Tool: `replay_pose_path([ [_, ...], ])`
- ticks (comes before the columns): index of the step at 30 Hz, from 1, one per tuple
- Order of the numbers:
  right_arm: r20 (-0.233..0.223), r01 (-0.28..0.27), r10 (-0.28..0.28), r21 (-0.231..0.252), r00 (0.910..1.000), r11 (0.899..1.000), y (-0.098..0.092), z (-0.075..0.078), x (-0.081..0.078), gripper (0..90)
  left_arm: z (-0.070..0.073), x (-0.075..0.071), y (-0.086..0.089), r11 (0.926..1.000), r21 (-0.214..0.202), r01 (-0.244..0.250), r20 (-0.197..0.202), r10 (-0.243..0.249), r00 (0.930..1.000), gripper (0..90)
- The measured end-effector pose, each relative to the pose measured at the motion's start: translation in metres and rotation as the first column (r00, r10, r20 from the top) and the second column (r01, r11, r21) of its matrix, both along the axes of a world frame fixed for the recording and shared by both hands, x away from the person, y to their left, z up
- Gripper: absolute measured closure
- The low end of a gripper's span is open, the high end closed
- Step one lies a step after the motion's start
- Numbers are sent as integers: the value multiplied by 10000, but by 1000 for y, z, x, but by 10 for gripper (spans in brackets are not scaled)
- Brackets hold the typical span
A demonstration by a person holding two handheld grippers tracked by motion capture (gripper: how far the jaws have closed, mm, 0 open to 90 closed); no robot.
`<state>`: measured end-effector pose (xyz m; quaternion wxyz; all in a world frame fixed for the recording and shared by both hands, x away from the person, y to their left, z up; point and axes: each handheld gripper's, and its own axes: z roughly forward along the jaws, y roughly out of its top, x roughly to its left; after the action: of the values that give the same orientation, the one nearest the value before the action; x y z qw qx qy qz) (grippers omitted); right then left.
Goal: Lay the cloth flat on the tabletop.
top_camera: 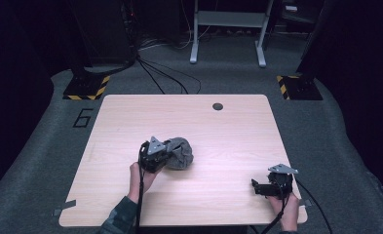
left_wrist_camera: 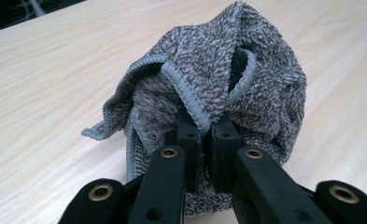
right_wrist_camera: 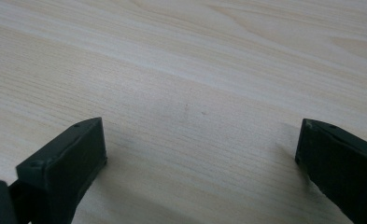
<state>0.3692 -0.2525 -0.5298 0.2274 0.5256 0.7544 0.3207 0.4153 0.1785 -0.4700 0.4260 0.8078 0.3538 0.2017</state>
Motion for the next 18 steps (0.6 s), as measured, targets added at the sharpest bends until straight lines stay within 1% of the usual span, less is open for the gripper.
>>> replay_pose_path([
  [2, 16, -49, 49, 10, 10000, 10000, -1, 0, 0, 30, -2, -3, -5, 9999, -52, 125, -27, -125, 9999, 850],
  [3, 40, 23, -24, 65, 10000, 10000, -1, 0, -1, 44, -4, -4, -7, 9998, -113, 185, -72, -186, 9998, 849],
  [4, 44, 60, -61, 106, 10000, 9999, 0, 0, -1, 45, -7, -7, -11, 9992, -145, 385, -172, -387, 9991, 848],
  [5, 44, 60, -61, 106, 10000, 9999, 0, 0, -1, 45, -7, -7, -11, 9992, -145, 385, -172, -387, 9991, 847],
  [7, 44, 54, -55, 99, 10000, 9999, 0, 0, -1, 46, -11, -10, -16, 9979, -211, 608, -355, -615, 9975, 845],
  [8, 39, 50, -51, 83, 10000, 10000, 0, 1, -1, 46, -18, -13, -23, 9956, -86, 934, -517, -937, 9943, 838],
  [9, 39, 50, -51, 83, 10000, 10000, 0, 1, -1, 46, -18, -13, -23, 9956, -86, 934, -517, -937, 9943, 834],
  [10, 42, 52, -53, 81, 10000, 10000, 0, 1, -1, 46, -22, -14, -27, 9925, -35, 1222, -652, -1222, 9904, 834],
  [11, 42, 58, -58, 83, 10000, 9999, 0, 1, -1, 46, -24, -15, -30, 9903, 29, 1386, -750, -1380, 9876, 829],
  [12, 43, 87, -87, 77, 10000, 9999, 0, 1, -1, 47, -30, -15, -35, 9869, -28, 1615, -1023, -1609, 9817, 815],
  [13, 43, 87, -87, 77, 10000, 9999, 0, 1, -1, 47, -30, -15, -35, 9869, -28, 1615, -1023, -1609, 9817, 803],
  [14, 43, 40, -40, 90, 10000, 10000, 0, 1, 0, 47, -31, -16, -40, 9841, 9, 1775, -1071, -1763, 9785, 777],
  [15, 43, 40, -40, 90, 10000, 10000, 0, 1, 0, 47, -31, -16, -40, 9841, 9, 1775, -1071, -1763, 9785, 722],
  [16, -28, 11, -11, 44, 10000, 10000, -1, 1, 0, 47, -31, -17, -41, 9834, -16, 1813, -1062, -1805, 9778, 722],
  [17, -97, 3, -3, 45, 10000, 10000, 0, 2, 1, 48, -30, -17, -41, 9826, -1, 1856, -962, -1848, 9781, 668],
  [18, -121, -11, 12, 78, 9999, 10000, 0, 3, 2, 69, -26, -20, -38, 9848, -37, 1734, -918, -1730, 9806, 542],
])
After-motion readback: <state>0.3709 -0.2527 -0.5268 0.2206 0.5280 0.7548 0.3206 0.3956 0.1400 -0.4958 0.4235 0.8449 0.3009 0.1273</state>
